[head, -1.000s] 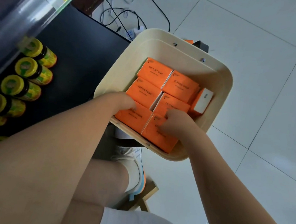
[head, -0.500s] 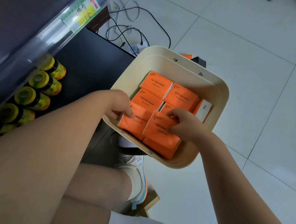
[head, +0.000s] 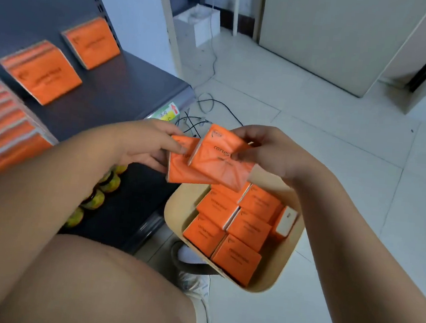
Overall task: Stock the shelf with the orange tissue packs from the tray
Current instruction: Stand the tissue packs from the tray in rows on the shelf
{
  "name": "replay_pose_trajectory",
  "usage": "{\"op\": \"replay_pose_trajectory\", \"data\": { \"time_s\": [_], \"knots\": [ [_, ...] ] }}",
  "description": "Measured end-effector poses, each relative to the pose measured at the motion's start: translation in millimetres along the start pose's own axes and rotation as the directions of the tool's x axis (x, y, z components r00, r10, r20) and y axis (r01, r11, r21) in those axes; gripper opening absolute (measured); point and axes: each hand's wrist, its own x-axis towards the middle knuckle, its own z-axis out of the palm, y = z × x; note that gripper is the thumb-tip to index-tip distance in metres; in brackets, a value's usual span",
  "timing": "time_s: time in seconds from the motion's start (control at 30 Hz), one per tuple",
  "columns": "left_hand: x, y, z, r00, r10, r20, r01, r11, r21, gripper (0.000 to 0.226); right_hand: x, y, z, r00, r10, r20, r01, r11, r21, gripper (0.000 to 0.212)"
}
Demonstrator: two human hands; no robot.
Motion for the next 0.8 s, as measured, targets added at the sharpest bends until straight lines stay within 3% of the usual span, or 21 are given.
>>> {"op": "replay_pose_trajectory", "data": {
  "time_s": [0.23,0.43,0.67,0.8],
  "knots": [
    [-80,53,-64,0.966,0.147,-0.21,-0.148,0.989,0.012,0.031,19,-103,-12,0.979,-0.205,0.013,0.204,0.978,0.053,0.039],
    [-125,55,-109,0.906,0.205,-0.371,-0.242,0.969,-0.054,0.026,37,-170,1,0.946,-0.323,0.032,0.322,0.946,0.041,0.041],
    [-151,25,-143,0.815,0.134,-0.564,-0.255,0.957,-0.14,0.006,61,-226,42,0.908,-0.411,0.081,0.412,0.911,0.004,0.044],
    [-151,11,-165,0.762,0.044,-0.646,-0.224,0.954,-0.2,0.017,81,-245,76,0.889,-0.448,0.094,0.452,0.892,-0.028,0.047]
  ]
}}
